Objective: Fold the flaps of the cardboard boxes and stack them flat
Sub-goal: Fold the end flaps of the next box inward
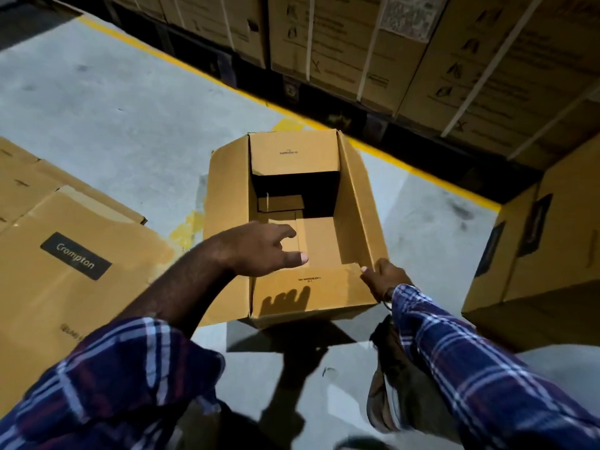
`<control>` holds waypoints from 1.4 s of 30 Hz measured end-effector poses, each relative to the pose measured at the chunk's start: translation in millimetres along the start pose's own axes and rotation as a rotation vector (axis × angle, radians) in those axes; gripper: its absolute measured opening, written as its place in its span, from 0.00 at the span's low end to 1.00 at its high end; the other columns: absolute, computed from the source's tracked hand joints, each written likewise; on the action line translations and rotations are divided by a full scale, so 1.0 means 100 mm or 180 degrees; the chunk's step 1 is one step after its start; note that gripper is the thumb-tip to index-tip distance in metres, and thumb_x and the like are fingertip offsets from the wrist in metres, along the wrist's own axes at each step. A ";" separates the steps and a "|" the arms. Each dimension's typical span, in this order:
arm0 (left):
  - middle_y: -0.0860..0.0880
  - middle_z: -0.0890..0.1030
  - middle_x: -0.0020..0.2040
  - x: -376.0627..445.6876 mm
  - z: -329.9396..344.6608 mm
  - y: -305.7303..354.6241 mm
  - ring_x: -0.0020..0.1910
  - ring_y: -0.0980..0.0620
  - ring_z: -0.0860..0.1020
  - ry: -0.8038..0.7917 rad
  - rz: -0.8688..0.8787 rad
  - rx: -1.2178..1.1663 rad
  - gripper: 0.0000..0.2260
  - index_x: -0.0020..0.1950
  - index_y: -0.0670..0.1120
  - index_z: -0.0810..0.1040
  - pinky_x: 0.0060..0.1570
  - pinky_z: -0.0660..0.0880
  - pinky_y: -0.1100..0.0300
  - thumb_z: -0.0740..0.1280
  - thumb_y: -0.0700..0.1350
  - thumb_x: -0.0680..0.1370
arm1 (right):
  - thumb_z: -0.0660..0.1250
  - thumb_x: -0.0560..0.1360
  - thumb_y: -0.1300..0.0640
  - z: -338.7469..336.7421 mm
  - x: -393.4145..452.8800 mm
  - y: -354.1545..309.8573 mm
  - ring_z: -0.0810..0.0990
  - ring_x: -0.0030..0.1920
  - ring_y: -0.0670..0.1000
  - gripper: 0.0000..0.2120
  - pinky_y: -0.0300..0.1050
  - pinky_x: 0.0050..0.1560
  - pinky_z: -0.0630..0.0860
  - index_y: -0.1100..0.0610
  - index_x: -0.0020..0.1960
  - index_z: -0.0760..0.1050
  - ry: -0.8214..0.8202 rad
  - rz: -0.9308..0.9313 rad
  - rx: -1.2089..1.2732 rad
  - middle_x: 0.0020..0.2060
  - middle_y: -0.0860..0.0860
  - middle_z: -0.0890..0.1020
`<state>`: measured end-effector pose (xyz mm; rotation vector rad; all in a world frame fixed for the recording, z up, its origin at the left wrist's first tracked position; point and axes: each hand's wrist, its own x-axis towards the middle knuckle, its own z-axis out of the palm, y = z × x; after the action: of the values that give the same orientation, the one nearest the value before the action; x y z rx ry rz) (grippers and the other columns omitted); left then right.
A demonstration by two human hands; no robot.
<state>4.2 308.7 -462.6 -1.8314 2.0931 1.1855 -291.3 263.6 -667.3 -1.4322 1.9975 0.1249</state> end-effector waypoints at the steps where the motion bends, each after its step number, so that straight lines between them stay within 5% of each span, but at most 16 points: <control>1: 0.47 0.76 0.72 0.03 0.01 0.00 0.70 0.48 0.74 -0.0056 -0.0009 0.0026 0.32 0.82 0.49 0.62 0.67 0.71 0.52 0.62 0.62 0.82 | 0.59 0.80 0.36 0.06 0.02 -0.02 0.80 0.52 0.62 0.21 0.55 0.57 0.77 0.53 0.55 0.73 0.0004 -0.0038 0.0138 0.55 0.60 0.81; 6: 0.46 0.74 0.75 0.18 0.05 -0.06 0.72 0.46 0.72 -0.0308 -0.0127 0.0104 0.32 0.82 0.51 0.60 0.71 0.69 0.49 0.60 0.64 0.82 | 0.60 0.83 0.48 0.27 0.13 -0.12 0.81 0.54 0.63 0.16 0.51 0.54 0.76 0.57 0.60 0.79 0.0352 0.0029 0.0486 0.58 0.59 0.83; 13: 0.46 0.74 0.75 0.24 0.00 -0.14 0.73 0.46 0.72 -0.0284 -0.0172 0.0068 0.32 0.82 0.51 0.60 0.72 0.69 0.49 0.60 0.64 0.82 | 0.66 0.80 0.49 0.25 0.18 -0.13 0.81 0.54 0.63 0.14 0.54 0.56 0.79 0.57 0.62 0.76 0.0585 0.0115 0.0012 0.57 0.59 0.83; 17: 0.46 0.74 0.75 0.21 0.00 -0.12 0.75 0.45 0.70 -0.0257 -0.0160 0.0123 0.32 0.82 0.51 0.60 0.73 0.68 0.48 0.60 0.64 0.82 | 0.75 0.74 0.53 0.32 0.16 -0.29 0.66 0.74 0.62 0.38 0.60 0.71 0.71 0.53 0.77 0.57 0.1093 -0.0691 -0.0296 0.74 0.59 0.65; 19: 0.47 0.74 0.75 0.19 -0.01 -0.14 0.74 0.46 0.70 -0.0248 -0.0166 0.0138 0.32 0.82 0.51 0.60 0.72 0.68 0.49 0.60 0.64 0.82 | 0.73 0.75 0.51 0.35 0.11 -0.45 0.58 0.79 0.59 0.37 0.59 0.77 0.63 0.51 0.79 0.58 0.1214 -0.1234 -0.0638 0.79 0.56 0.59; 23: 0.46 0.74 0.74 0.12 -0.03 -0.20 0.74 0.46 0.70 -0.0188 -0.0195 0.0136 0.32 0.82 0.50 0.60 0.71 0.68 0.51 0.60 0.64 0.82 | 0.56 0.81 0.36 0.56 0.15 -0.70 0.57 0.80 0.57 0.27 0.60 0.80 0.49 0.49 0.75 0.68 0.0370 -0.1682 -0.1202 0.76 0.55 0.68; 27: 0.47 0.73 0.75 0.03 -0.08 -0.27 0.74 0.47 0.70 -0.0081 -0.0196 0.0157 0.32 0.82 0.50 0.61 0.69 0.67 0.52 0.60 0.65 0.82 | 0.45 0.80 0.30 0.54 0.12 -0.79 0.76 0.65 0.57 0.32 0.65 0.76 0.50 0.49 0.62 0.77 -0.0068 -0.1446 -0.1456 0.60 0.53 0.82; 29: 0.48 0.72 0.76 -0.04 -0.11 -0.30 0.74 0.47 0.70 -0.0004 -0.0136 0.0151 0.32 0.82 0.51 0.62 0.69 0.68 0.52 0.61 0.65 0.81 | 0.47 0.81 0.31 0.36 0.00 -0.85 0.79 0.54 0.54 0.29 0.62 0.73 0.60 0.49 0.51 0.79 0.0324 -0.1606 -0.1176 0.49 0.49 0.82; 32: 0.47 0.71 0.77 -0.13 -0.18 -0.32 0.74 0.45 0.70 0.0251 -0.0163 0.0098 0.33 0.82 0.51 0.62 0.70 0.70 0.49 0.62 0.65 0.81 | 0.55 0.83 0.36 -0.15 -0.14 -1.05 0.79 0.49 0.54 0.24 0.53 0.59 0.73 0.51 0.53 0.82 0.0373 -0.1476 -0.0178 0.47 0.50 0.82; 35: 0.45 0.69 0.78 -0.21 -0.19 -0.28 0.76 0.43 0.68 0.0403 -0.0177 0.0090 0.33 0.82 0.49 0.60 0.70 0.69 0.49 0.63 0.63 0.82 | 0.63 0.82 0.41 -0.65 -0.40 -1.17 0.81 0.42 0.54 0.18 0.45 0.44 0.73 0.53 0.51 0.84 -0.0137 -0.1490 0.0302 0.40 0.52 0.84; 38: 0.45 0.65 0.81 -0.25 -0.18 -0.22 0.78 0.44 0.65 0.0339 -0.0199 0.0040 0.34 0.83 0.49 0.59 0.73 0.65 0.49 0.63 0.63 0.82 | 0.69 0.80 0.48 -0.81 -0.78 -1.15 0.82 0.31 0.50 0.10 0.42 0.37 0.77 0.55 0.53 0.82 -0.1063 -0.1542 -0.0266 0.37 0.54 0.85; 42: 0.47 0.61 0.83 -0.30 -0.13 -0.13 0.80 0.44 0.60 0.0287 -0.0104 0.0109 0.34 0.83 0.51 0.59 0.76 0.62 0.45 0.62 0.64 0.82 | 0.78 0.73 0.48 -0.42 -1.27 -0.94 0.82 0.50 0.50 0.25 0.44 0.50 0.78 0.46 0.68 0.75 -0.1702 -0.1506 -0.1387 0.53 0.48 0.81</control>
<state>28.8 324.7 -443.2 -1.9303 2.1073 1.0721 -206.4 310.5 -535.8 -1.8612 1.2059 0.6870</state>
